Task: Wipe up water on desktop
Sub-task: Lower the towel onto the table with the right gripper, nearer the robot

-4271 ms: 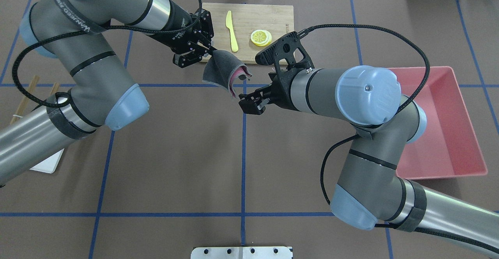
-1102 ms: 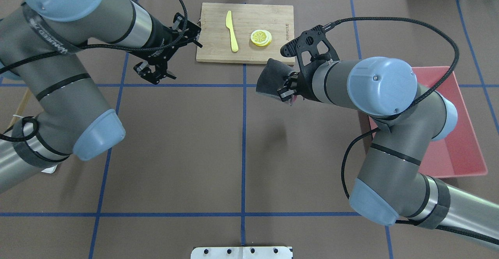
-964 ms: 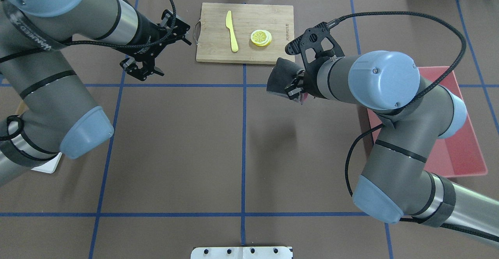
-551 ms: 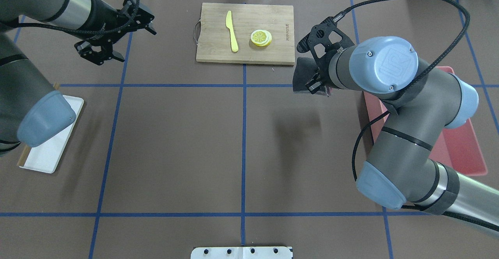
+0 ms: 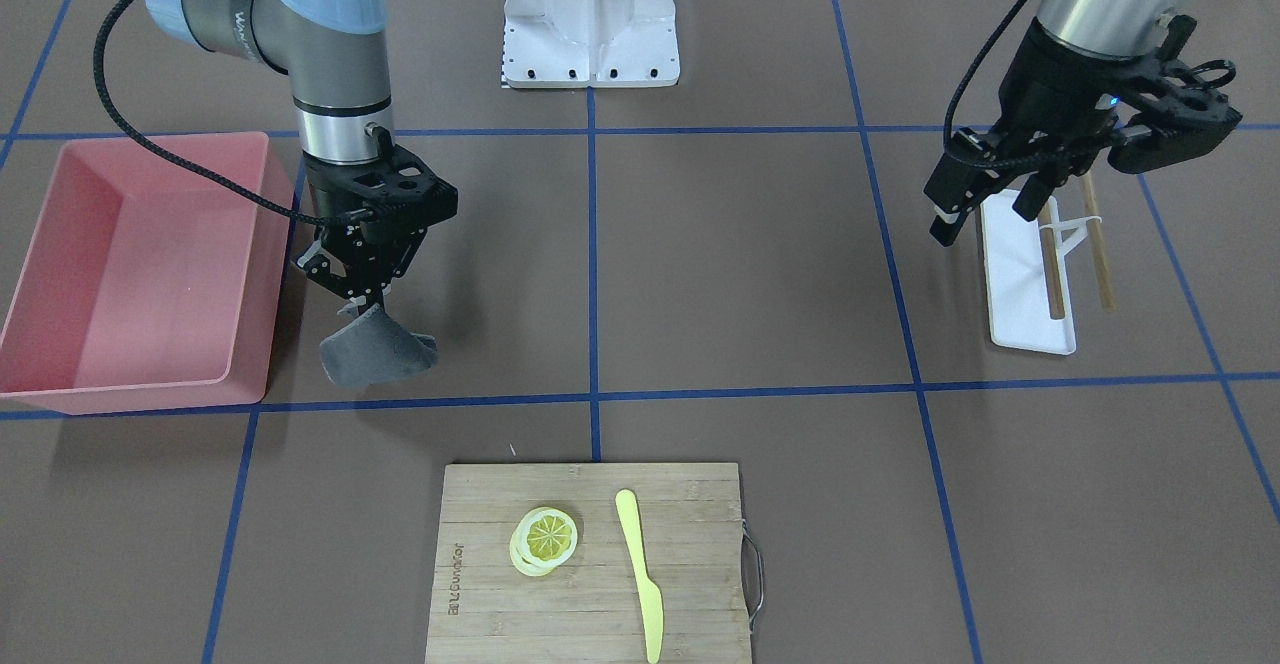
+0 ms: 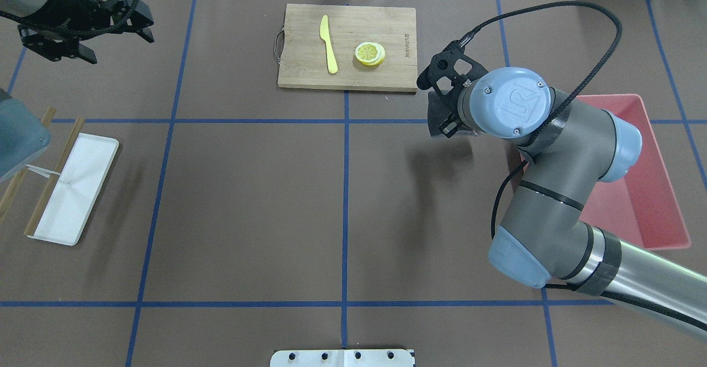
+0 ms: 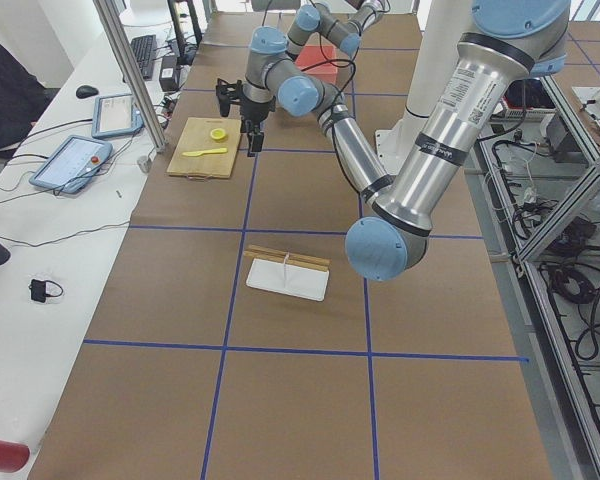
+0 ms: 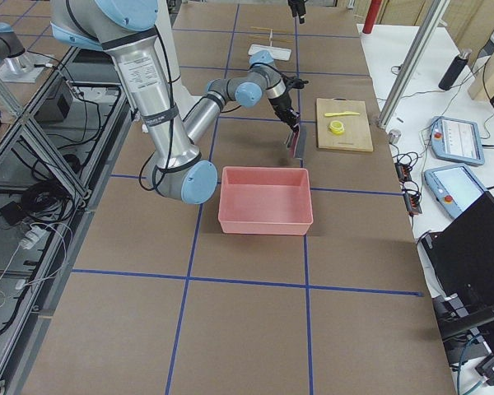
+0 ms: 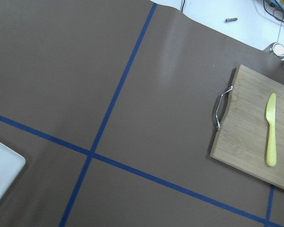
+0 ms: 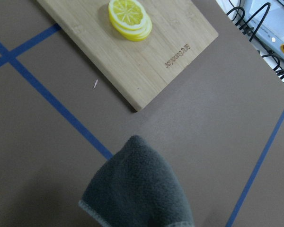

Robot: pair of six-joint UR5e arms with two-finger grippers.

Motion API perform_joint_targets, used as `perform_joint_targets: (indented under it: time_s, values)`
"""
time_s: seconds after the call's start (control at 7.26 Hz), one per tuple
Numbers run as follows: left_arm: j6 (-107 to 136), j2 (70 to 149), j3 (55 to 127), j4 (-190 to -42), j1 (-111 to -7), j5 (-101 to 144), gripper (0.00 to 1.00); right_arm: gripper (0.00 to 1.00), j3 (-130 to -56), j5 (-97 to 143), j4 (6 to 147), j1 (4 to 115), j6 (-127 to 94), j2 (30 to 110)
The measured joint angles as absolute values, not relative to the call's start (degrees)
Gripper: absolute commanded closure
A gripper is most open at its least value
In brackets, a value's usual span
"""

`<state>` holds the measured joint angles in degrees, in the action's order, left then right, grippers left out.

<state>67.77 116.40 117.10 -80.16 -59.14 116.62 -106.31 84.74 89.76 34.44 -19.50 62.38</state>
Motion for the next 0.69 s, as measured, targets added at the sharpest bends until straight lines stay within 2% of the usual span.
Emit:
perform_joint_targets:
  time_s: [0.69]
  values:
    - [62.45, 115.08, 116.49, -79.89, -60.82, 116.09, 0.02, 1.00, -102.65, 85.63, 90.41, 25.26, -20.65, 62.77]
